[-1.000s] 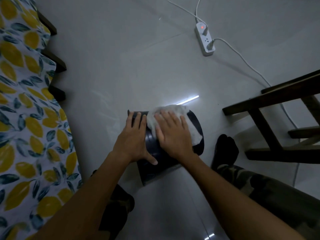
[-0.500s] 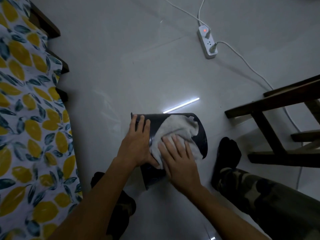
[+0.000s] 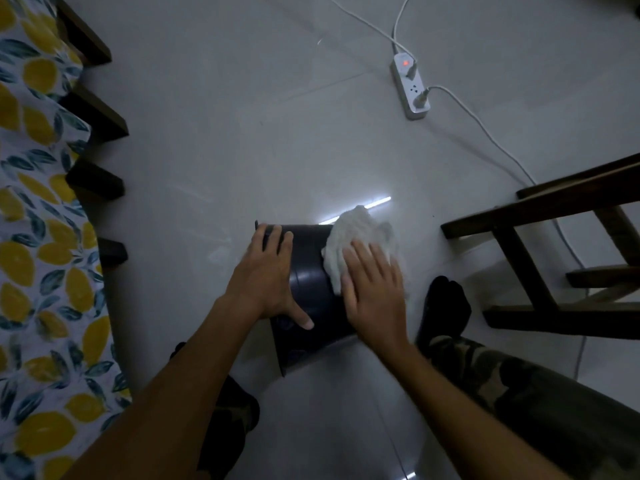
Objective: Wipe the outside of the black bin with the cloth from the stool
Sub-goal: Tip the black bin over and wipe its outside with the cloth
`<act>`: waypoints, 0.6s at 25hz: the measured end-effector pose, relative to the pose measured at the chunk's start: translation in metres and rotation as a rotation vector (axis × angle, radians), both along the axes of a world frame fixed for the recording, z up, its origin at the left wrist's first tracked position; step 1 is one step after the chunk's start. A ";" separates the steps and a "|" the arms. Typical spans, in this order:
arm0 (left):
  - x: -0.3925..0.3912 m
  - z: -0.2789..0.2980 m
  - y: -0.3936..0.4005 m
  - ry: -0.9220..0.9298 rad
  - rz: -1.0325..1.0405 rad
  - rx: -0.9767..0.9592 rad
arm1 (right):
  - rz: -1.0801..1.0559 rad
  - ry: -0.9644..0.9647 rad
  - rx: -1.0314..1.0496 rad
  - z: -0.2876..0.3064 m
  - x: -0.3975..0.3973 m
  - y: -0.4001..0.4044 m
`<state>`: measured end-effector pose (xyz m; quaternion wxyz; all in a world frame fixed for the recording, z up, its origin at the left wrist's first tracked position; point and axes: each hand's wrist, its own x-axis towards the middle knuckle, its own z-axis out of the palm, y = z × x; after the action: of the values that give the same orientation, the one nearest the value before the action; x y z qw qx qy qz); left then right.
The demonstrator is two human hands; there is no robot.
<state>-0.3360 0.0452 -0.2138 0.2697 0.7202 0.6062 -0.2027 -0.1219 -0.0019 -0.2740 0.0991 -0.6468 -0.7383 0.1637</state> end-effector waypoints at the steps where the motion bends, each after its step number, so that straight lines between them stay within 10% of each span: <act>1: -0.001 -0.002 0.001 -0.003 0.002 0.000 | 0.035 -0.001 -0.006 0.000 0.002 -0.035; 7: 0.002 0.002 -0.004 0.026 -0.033 0.036 | 0.228 -0.011 0.058 0.001 -0.014 -0.025; 15: 0.008 0.002 -0.011 0.038 -0.023 0.014 | -0.057 -0.004 -0.169 -0.002 0.006 0.093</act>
<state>-0.3277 0.0346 -0.2117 0.2507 0.7250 0.6044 -0.2151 -0.1159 0.0909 -0.2762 0.0471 -0.6740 -0.7033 0.2212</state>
